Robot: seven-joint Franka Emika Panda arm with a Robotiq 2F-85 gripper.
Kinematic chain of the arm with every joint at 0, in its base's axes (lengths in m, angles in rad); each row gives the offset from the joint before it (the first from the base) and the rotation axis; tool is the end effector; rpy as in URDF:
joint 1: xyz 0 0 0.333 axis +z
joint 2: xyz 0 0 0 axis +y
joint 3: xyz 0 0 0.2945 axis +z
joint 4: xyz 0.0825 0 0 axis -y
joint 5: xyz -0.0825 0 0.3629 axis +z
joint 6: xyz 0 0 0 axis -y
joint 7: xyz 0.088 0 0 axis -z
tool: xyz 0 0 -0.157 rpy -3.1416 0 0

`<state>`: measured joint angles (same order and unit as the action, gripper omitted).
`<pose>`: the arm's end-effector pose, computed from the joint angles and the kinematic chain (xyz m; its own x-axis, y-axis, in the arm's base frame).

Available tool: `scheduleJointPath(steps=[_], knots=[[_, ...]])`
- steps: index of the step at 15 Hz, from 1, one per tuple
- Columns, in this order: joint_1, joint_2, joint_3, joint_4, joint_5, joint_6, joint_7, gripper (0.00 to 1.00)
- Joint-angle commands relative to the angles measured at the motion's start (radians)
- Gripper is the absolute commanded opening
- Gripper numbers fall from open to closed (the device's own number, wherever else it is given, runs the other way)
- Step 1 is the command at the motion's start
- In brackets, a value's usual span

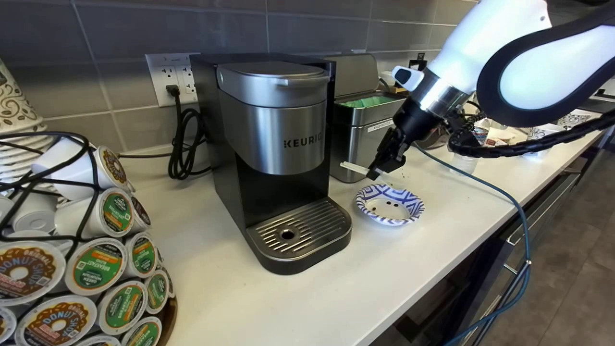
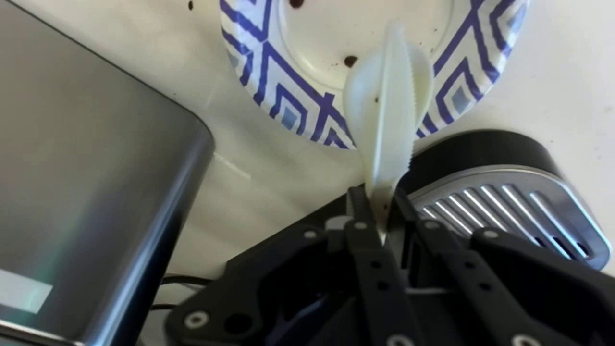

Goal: Pick up the spoons and place them on the plate

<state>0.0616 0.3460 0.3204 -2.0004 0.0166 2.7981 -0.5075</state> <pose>0.5993 0.2323 0.2947 0.5819 0.6786 0.4482 0.7160 -0.6888 0.1133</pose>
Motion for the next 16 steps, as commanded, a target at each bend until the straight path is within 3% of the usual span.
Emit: scheduleJointPath(steps=[1,7,8,10,13,16], knots=[[-0.049,0.046,0.042,0.010,0.053,-0.009,-0.059,0.04],[-0.092,0.087,0.066,0.015,0.058,-0.004,-0.101,0.05],[-0.096,0.090,0.066,0.017,0.056,-0.013,-0.104,0.39],[-0.101,0.090,0.072,0.017,0.054,-0.028,-0.112,0.45],[-0.104,0.066,0.073,0.004,0.052,-0.041,-0.113,0.69],[-0.080,-0.035,0.034,-0.064,-0.004,-0.067,-0.101,0.91]])
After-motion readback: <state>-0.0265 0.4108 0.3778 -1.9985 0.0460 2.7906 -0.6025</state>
